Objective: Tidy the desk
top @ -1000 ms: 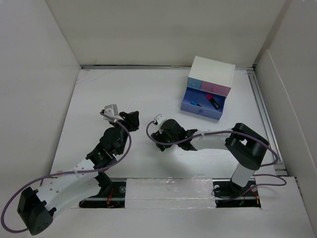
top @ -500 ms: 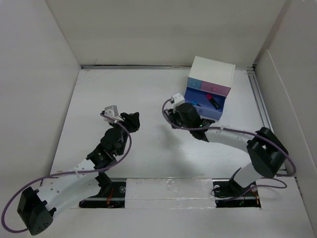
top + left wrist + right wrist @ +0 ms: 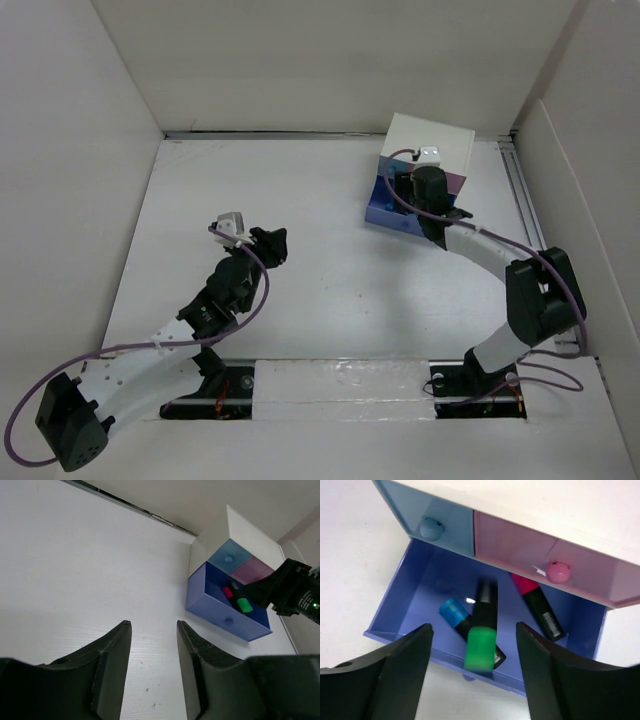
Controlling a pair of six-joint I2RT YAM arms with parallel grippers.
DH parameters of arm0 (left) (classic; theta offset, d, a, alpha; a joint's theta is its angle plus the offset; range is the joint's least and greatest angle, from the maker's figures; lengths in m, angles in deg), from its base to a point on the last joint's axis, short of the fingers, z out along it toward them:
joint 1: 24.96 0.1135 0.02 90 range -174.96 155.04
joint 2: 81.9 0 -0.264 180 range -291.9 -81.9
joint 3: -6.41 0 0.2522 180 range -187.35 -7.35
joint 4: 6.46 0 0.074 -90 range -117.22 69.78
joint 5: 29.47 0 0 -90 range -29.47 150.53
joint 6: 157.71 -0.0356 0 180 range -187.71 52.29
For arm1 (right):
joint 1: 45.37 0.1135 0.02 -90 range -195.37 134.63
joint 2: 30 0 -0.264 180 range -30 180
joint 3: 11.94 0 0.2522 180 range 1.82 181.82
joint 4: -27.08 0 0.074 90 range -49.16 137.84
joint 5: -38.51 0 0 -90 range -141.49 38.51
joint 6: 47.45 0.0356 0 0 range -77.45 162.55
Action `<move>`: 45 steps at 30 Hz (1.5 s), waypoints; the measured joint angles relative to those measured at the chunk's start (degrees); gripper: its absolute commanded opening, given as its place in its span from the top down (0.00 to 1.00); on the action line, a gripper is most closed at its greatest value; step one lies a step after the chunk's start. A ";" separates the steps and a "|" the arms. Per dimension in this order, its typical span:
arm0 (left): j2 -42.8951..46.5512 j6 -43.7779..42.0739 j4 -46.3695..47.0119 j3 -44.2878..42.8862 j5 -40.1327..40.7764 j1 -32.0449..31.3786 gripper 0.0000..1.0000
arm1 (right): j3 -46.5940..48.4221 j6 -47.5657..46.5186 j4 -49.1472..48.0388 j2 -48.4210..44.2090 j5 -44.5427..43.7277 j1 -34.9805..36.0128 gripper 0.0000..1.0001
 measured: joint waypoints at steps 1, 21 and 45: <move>0.00 -0.02 0.00 0.00 -0.11 0.00 0.59 | -0.02 0.02 0.04 -0.13 -0.17 -0.11 0.19; -5.07 -0.02 0.02 -0.79 -4.96 0.00 0.46 | -32.11 10.49 -8.31 -26.27 -2.73 18.05 0.94; -4.94 -0.24 1.68 -0.79 -10.23 0.00 0.45 | -28.11 20.85 -23.93 -0.85 -9.70 9.94 0.55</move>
